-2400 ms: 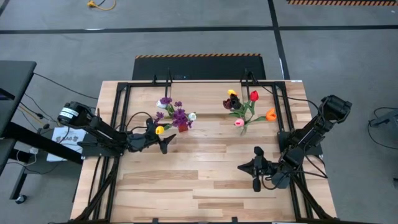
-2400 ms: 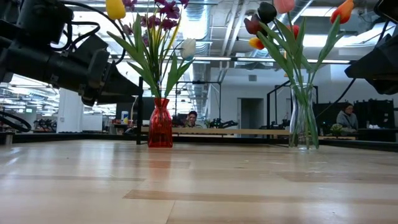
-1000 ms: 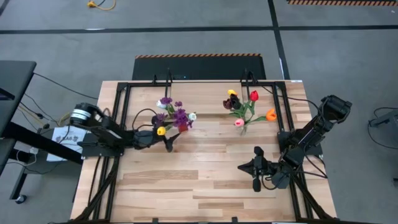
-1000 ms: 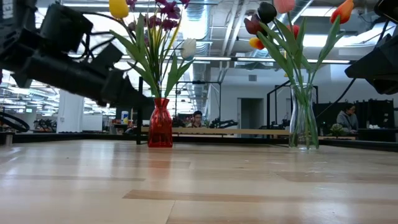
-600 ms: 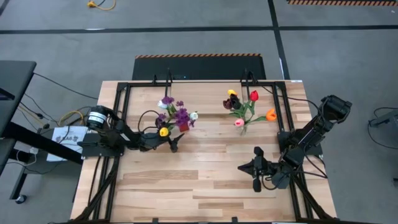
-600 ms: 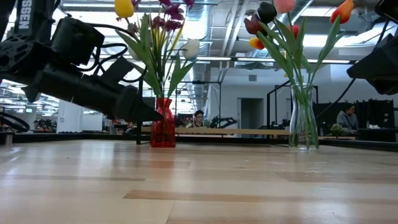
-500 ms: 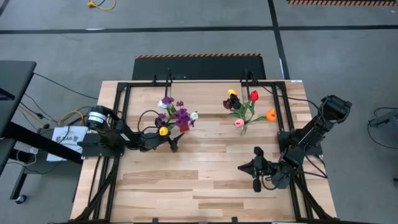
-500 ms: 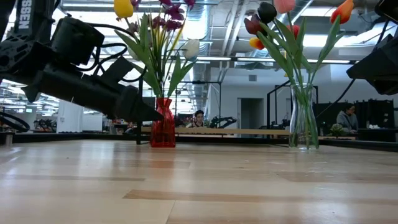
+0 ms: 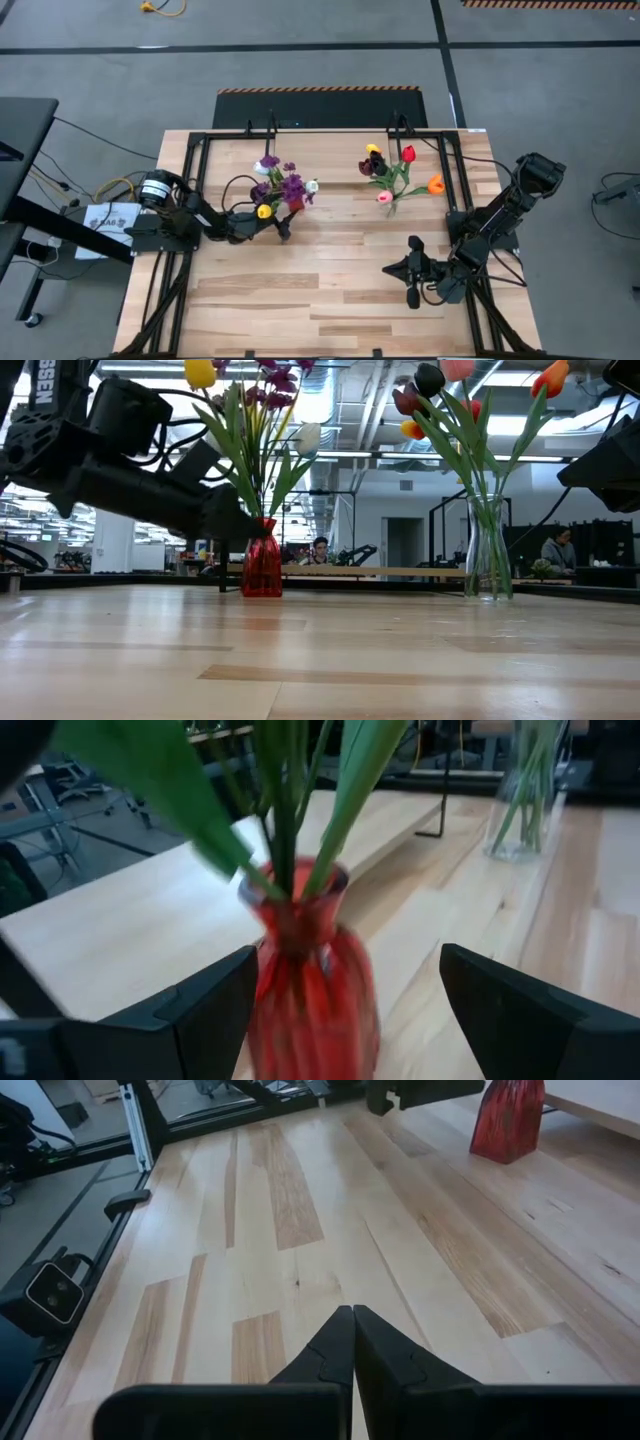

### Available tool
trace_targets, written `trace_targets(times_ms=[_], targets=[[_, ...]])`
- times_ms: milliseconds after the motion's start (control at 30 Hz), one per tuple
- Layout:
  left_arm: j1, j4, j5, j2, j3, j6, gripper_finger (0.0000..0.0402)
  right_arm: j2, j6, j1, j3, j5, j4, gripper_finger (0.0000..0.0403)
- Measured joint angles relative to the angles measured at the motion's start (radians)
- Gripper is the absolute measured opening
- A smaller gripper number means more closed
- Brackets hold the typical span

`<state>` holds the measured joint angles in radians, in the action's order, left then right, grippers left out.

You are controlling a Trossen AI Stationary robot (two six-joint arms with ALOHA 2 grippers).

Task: Pick and place flowers into a vace then onto a shelf
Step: Put the red vase on the shelf

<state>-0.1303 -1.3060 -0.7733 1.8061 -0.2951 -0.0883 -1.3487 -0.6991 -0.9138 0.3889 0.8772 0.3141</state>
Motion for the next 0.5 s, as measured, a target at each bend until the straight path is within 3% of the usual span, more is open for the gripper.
trace_targets(times_ms=[233, 500], targets=[[0.000, 0.027, -0.004, 0.000, -0.056, 0.055, 0.0305, 0.000, 0.000, 0.000, 0.000, 0.000, 0.000, 0.0000], [0.004, 0.036, -0.079, 0.000, -0.057, 0.054, 0.0305, 0.000, 0.001, 0.000, 0.000, 0.000, 0.000, 0.0000]])
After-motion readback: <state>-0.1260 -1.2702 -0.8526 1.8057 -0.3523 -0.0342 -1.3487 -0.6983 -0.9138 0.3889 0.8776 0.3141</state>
